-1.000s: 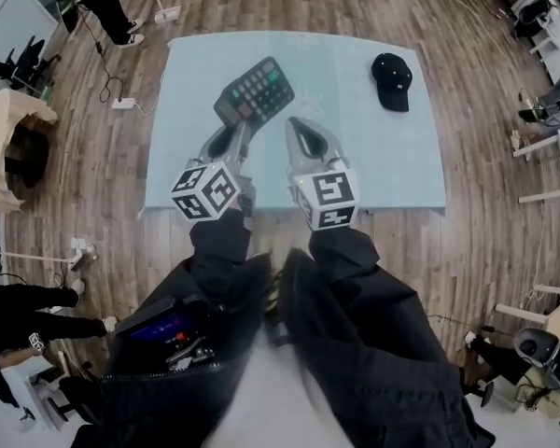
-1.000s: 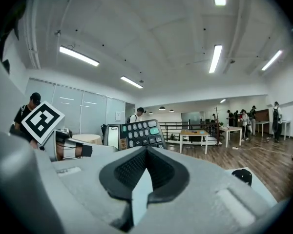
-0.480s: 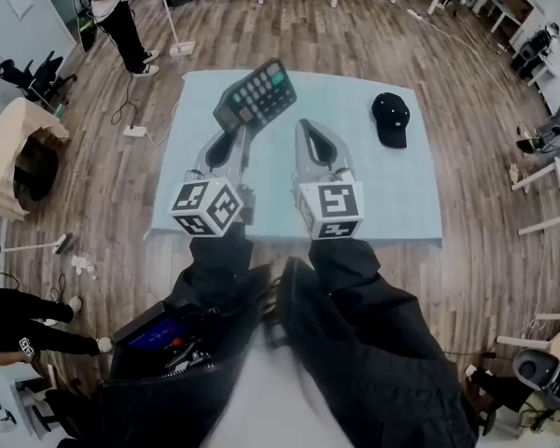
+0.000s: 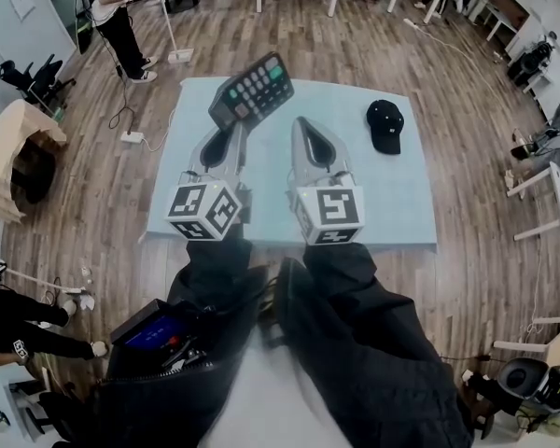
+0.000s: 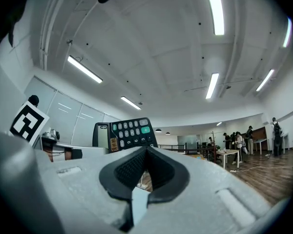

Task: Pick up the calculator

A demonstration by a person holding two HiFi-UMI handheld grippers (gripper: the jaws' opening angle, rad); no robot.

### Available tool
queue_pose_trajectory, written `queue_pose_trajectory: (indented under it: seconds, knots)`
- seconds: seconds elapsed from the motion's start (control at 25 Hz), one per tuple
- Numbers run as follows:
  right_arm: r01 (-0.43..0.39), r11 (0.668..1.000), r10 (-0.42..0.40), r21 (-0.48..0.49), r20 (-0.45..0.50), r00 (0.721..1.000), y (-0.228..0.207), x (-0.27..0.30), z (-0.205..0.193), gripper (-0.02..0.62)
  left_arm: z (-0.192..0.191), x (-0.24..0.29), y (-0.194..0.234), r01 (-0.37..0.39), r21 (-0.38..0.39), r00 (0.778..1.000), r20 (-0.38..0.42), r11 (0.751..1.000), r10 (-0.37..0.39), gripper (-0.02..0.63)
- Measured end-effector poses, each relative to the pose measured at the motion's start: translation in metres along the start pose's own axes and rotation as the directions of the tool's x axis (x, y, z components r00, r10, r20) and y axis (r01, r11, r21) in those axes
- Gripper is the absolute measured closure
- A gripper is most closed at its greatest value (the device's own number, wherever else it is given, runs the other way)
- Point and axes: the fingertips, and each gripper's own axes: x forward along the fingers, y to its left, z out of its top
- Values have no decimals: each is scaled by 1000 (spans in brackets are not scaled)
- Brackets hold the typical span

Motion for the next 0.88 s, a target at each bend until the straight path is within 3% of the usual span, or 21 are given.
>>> queue_pose_trajectory:
  seconds: [0.88]
  knots:
    - [-8,1000,8,3,31,999,1,-6,11,594,6,-1,-12,11,51,1000,11,999,-12,557]
